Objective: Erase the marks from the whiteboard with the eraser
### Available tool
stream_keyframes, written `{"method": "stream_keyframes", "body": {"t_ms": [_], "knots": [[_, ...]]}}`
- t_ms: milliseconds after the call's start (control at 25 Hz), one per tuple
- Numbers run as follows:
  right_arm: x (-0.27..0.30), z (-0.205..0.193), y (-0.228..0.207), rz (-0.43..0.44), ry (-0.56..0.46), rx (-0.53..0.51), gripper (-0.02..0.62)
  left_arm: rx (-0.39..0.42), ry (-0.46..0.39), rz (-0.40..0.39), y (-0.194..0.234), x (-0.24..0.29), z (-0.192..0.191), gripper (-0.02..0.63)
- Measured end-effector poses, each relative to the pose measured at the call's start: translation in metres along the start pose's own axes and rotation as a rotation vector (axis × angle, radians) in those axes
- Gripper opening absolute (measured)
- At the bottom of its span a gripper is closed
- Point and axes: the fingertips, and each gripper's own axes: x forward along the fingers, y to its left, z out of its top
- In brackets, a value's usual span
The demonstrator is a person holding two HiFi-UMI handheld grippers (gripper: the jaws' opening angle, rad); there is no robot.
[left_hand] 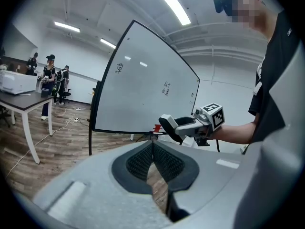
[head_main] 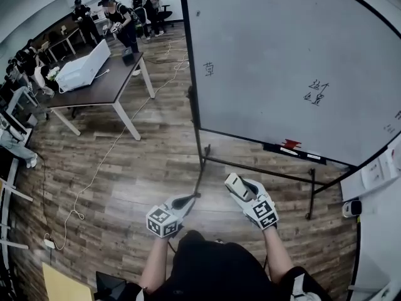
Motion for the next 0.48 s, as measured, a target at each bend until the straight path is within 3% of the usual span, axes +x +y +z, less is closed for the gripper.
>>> {"method": "stream_keyframes", "body": {"t_ms": [200, 480], "knots": [[0.019, 0.003, -0.016, -0.035, 0.008, 0.018, 0.252, 0.008, -0.003, -0.026, 0.027, 0.010, 0.012, 0.011], [0.087, 0.022, -0.038, -0.107, 0.024, 0.053, 0.252, 0.013, 0.032, -0.079, 0.105, 0.014, 0.022, 0.011]]}}
